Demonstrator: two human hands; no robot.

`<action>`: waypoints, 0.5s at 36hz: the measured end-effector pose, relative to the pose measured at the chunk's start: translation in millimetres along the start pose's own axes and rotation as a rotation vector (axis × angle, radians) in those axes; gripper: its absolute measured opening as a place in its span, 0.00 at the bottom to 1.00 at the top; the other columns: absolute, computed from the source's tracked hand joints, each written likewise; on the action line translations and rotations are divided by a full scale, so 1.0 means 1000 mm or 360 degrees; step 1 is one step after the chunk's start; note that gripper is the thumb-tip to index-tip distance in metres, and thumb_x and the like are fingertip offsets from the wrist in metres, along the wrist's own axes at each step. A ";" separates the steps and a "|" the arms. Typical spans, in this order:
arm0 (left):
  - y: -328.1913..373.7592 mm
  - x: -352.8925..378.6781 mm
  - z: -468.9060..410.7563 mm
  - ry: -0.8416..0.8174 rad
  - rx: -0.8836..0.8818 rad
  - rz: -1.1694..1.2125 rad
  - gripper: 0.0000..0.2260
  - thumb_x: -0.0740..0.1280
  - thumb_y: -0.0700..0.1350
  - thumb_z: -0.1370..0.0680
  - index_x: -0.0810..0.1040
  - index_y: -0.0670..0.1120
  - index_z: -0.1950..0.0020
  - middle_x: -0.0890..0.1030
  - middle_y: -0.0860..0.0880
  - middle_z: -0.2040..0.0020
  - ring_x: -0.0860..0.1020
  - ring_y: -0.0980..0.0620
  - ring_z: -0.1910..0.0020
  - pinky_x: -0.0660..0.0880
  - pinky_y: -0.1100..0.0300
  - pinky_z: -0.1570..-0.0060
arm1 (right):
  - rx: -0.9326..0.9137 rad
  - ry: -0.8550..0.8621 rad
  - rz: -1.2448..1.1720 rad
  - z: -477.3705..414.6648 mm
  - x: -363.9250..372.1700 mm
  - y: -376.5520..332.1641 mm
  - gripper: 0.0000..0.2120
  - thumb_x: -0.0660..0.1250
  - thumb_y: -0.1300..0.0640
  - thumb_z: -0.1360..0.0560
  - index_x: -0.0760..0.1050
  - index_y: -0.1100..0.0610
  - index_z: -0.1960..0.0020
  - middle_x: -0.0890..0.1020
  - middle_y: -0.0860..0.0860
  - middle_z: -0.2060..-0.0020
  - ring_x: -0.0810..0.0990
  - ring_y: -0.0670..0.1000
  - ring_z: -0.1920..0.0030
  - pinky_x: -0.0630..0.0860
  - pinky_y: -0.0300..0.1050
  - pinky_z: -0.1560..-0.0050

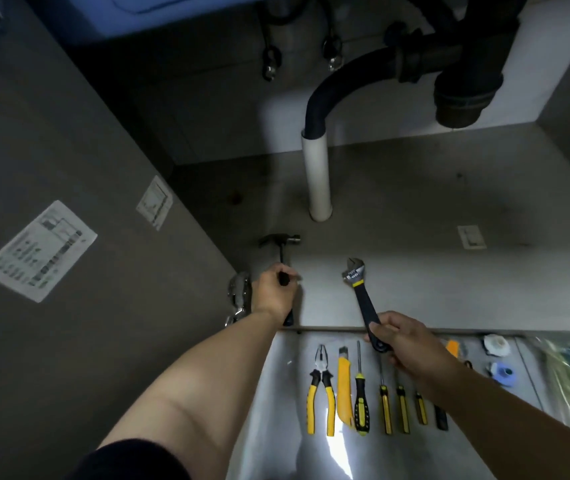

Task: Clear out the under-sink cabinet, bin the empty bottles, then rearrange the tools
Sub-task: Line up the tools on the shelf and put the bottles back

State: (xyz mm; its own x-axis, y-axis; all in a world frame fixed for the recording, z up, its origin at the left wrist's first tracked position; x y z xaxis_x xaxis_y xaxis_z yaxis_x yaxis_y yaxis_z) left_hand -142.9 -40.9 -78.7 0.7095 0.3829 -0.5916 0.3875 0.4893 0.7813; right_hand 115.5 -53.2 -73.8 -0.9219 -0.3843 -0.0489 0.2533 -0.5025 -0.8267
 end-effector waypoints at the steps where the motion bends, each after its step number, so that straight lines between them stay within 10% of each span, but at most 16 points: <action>1: -0.003 0.000 -0.006 0.0015 0.0006 -0.0029 0.08 0.71 0.39 0.24 0.83 0.53 0.56 0.83 0.56 0.60 0.80 0.57 0.61 0.68 0.79 0.66 | -0.0013 -0.0005 -0.0004 -0.004 0.001 0.001 0.08 0.64 0.58 0.18 0.80 0.60 0.48 0.86 0.53 0.58 0.74 0.52 0.59 0.68 0.44 0.62; 13: -0.013 0.016 -0.035 -0.0076 0.0286 -0.0636 0.18 0.66 0.38 0.24 0.78 0.46 0.34 0.76 0.42 0.36 0.73 0.42 0.36 0.70 0.54 0.35 | -0.0153 -0.0085 0.0021 -0.035 0.008 0.012 0.07 0.65 0.54 0.19 0.81 0.55 0.49 0.86 0.49 0.58 0.79 0.48 0.59 0.71 0.44 0.59; 18: -0.011 0.022 -0.018 -0.0193 0.0340 -0.1157 0.25 0.64 0.42 0.26 0.68 0.47 0.29 0.67 0.41 0.30 0.65 0.39 0.32 0.73 0.48 0.37 | -0.0145 -0.0074 -0.0025 -0.037 0.009 0.011 0.07 0.65 0.55 0.19 0.80 0.55 0.47 0.86 0.48 0.59 0.79 0.46 0.60 0.71 0.46 0.57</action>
State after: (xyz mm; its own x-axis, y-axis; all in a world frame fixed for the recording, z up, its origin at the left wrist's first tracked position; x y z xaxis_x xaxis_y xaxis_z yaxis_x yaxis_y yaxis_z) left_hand -142.4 -24.0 -104.0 0.2875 -0.0719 -0.9551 0.8780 0.4181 0.2329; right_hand 99.5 -33.6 -103.8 -0.9104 -0.4136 -0.0110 0.2092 -0.4372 -0.8747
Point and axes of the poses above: each hand's wrist, its own z-axis away from the middle knuckle, its own x-axis out of the palm, y = z × x, the point moved 4 cm from there along -z, towards the middle knuckle
